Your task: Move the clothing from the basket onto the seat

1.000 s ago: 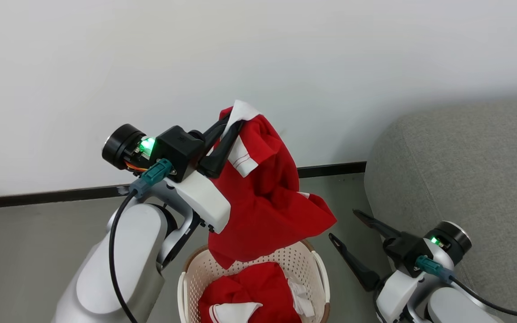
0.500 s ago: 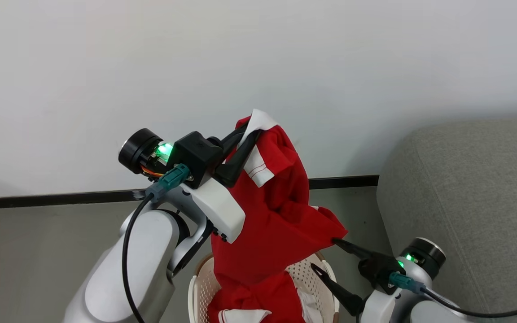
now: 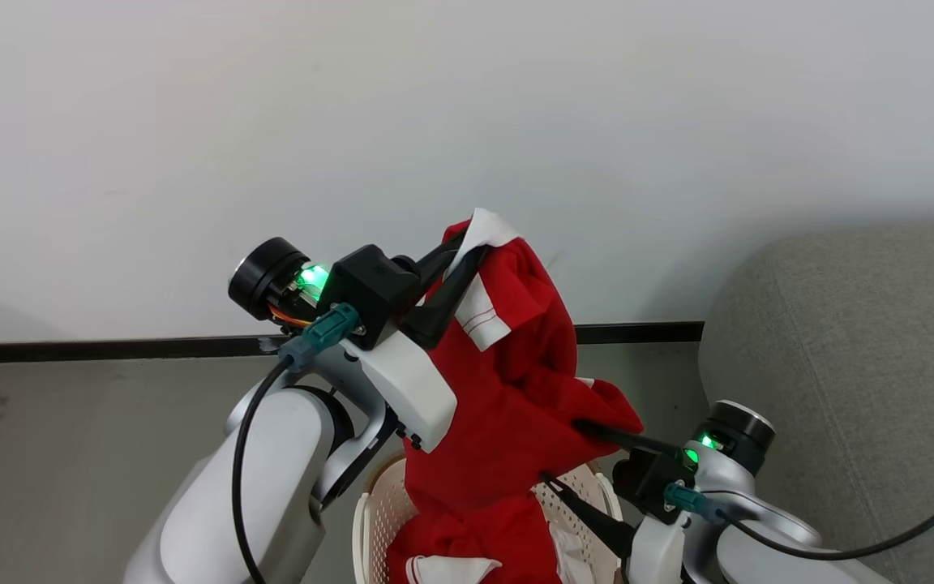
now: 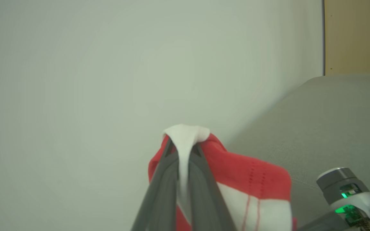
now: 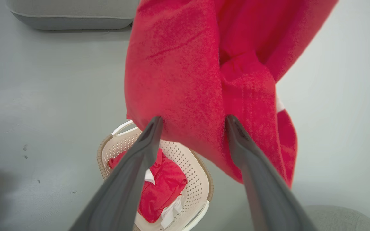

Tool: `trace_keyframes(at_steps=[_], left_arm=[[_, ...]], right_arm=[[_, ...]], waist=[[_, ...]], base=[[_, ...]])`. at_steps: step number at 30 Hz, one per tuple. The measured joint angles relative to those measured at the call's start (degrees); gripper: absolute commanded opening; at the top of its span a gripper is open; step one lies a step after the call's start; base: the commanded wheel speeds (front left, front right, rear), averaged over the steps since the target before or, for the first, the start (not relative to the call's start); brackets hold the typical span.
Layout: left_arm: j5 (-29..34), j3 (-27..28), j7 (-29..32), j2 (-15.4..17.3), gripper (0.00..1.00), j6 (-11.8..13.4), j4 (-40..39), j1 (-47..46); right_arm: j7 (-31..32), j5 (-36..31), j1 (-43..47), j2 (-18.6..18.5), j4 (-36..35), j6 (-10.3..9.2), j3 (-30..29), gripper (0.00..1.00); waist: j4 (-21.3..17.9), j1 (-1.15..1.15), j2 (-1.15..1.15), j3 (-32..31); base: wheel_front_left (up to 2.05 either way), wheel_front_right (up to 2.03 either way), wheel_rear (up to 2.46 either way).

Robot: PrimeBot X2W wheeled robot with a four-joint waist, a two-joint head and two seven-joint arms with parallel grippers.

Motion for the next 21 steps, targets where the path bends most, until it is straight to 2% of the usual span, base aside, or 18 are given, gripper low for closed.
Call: trace_keyframes(at_steps=[12,13,14,15,16,17,19,20,21], left_arm=[[-1.00,-1.68,1.18,-0.29,0.00,0.00,-1.16,0.27],[-1.00,-1.78,1.20,-0.29,0.00,0.00,-1.24,0.27],[-1.00,-1.90,1.23,-0.33,0.00,0.00,-1.41,0.27],[-1.00,-1.90,1.23,-0.33,0.00,0.00,-1.41,0.27],[-1.01,-2.04,1.25,-0.37,0.00,0.00,-1.55,0.27],[-1.01,-2.04,1.25,-0.37,0.00,0.00,-1.55,0.27],[-1.04,-2.12,1.44,-0.41,0.00,0.00,-1.64,0.27],[-1.13,-2.13,1.51,-0.42,0.00,0.04,-1.66,0.27],[-1.32,-2.11,1.66,-0.42,0.00,0.07,-1.66,0.27]], right_arm=[[0.00,-1.98,-3.83,3.23,4.79,0.00,4.70,1.00],[-0.01,-1.97,-4.09,3.75,5.44,0.00,4.82,0.91],[-0.01,-1.93,-4.44,4.19,6.00,0.00,4.90,0.91],[-0.01,-1.93,-4.44,4.19,6.00,0.00,4.90,0.79],[-0.01,-1.90,-4.95,5.00,6.81,0.00,4.92,0.47],[-0.01,-1.90,-4.95,5.00,6.81,0.00,4.92,0.47],[-0.01,-1.90,-5.65,5.75,7.71,0.01,5.04,0.38],[-0.01,-1.88,-5.90,5.97,7.84,0.00,5.03,0.16],[-0.01,-1.78,-6.08,6.17,7.88,0.00,5.03,0.00]], waist=[[1.31,0.00,0.00,0.64],[1.42,0.00,0.00,0.69],[1.54,0.00,0.00,0.75],[1.54,0.00,0.00,0.75],[1.76,0.00,0.00,0.87],[1.76,0.00,0.00,0.87],[1.97,0.00,0.00,1.00],[2.06,0.00,0.00,1.07],[2.14,0.00,0.00,1.14]], base=[[0.00,0.00,0.00],[0.00,0.00,0.00],[0.00,0.00,0.00],[0.00,0.00,0.00],[0.00,0.00,0.00],[0.00,0.00,0.00],[0.00,0.00,0.00],[0.00,0.00,0.00],[0.00,0.00,0.00]])
